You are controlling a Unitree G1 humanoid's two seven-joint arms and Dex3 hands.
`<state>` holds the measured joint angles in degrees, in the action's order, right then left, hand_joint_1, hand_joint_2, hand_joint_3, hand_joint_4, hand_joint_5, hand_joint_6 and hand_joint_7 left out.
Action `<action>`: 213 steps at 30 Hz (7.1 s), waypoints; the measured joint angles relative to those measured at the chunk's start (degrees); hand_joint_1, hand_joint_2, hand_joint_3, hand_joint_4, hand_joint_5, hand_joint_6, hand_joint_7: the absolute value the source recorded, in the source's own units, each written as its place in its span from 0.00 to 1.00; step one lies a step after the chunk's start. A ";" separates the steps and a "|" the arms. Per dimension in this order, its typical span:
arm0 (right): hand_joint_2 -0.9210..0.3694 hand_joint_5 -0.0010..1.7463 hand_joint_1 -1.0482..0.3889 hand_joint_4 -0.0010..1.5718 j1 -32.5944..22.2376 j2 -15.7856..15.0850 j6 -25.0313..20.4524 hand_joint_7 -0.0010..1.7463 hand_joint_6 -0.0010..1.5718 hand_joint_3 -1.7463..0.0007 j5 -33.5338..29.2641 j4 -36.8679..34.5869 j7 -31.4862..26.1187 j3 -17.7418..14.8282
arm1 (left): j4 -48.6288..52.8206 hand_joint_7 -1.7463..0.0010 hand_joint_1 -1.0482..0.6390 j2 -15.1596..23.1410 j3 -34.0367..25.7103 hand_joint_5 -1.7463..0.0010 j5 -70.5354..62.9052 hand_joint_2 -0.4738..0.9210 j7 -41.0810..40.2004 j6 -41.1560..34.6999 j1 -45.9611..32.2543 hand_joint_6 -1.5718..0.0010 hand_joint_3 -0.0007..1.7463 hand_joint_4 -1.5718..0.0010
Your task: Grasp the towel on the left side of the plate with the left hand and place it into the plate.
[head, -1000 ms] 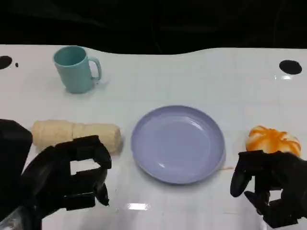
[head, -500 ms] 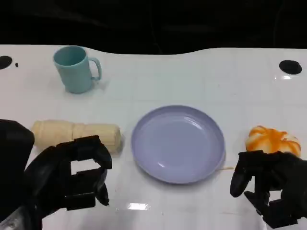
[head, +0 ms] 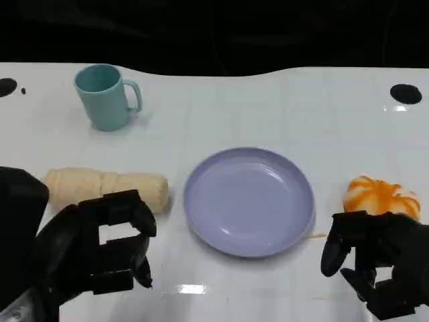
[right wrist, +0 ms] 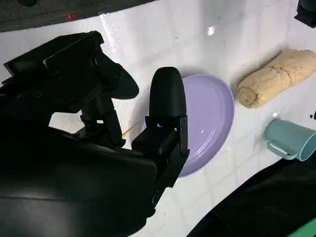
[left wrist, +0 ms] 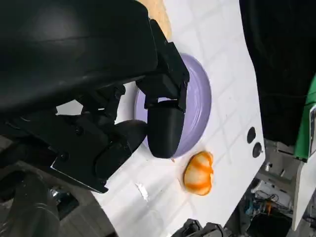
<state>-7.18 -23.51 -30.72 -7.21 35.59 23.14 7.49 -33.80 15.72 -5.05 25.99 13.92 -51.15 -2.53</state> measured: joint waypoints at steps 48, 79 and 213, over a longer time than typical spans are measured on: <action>0.30 1.00 0.73 0.47 0.19 0.68 0.78 0.81 0.45 0.36 -1.08 0.44 -0.97 1.25 | 44.45 0.99 0.32 16.61 30.18 0.89 -70.92 0.97 3.65 46.32 29.27 0.73 0.00 0.67; 0.29 1.00 0.74 0.46 -1.31 0.32 0.26 0.82 0.45 0.36 -0.92 1.96 -0.14 0.08 | 93.92 0.93 0.46 1.45 35.05 0.86 -69.26 0.99 -14.18 55.96 44.94 0.37 0.02 0.41; 0.28 0.99 0.75 0.46 0.24 -0.63 0.00 0.82 0.45 0.37 0.81 1.24 0.53 -1.13 | -0.77 0.00 0.56 -3.50 -3.03 0.00 7.82 0.79 -2.52 -8.37 2.22 0.59 0.71 0.47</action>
<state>-6.94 -24.13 -30.72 -6.40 36.82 23.67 6.36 -34.57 12.21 -8.08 33.81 11.40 -59.52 -0.31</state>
